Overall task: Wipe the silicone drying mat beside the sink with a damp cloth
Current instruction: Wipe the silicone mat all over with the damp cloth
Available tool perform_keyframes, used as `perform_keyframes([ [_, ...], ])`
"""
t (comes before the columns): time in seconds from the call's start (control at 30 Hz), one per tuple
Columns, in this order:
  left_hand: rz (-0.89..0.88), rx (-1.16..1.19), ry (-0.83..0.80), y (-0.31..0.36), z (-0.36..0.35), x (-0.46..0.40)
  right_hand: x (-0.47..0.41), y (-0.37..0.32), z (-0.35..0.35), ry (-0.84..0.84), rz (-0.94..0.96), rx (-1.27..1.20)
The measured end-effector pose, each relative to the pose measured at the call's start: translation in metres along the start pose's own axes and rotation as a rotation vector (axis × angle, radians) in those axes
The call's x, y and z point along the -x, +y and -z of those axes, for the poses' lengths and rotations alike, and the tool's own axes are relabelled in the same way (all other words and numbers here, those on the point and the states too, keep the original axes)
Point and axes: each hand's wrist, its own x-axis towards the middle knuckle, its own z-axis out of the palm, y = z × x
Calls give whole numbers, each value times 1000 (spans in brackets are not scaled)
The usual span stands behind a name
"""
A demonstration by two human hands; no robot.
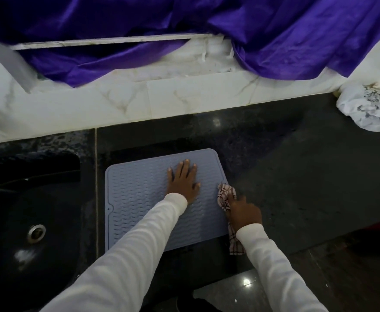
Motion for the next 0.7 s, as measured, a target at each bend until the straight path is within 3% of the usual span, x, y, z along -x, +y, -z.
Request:
perform_keyframes([
  [0.13, -54, 5, 42, -30, -9, 21, -6, -6, 0, 10, -14, 8],
  [0.33, -2, 52, 112, -69, -11, 59, -8, -9, 4, 1, -10, 1],
  [0.7, -10, -21, 46, -86, -11, 73, -5, -7, 6, 5, -17, -20],
])
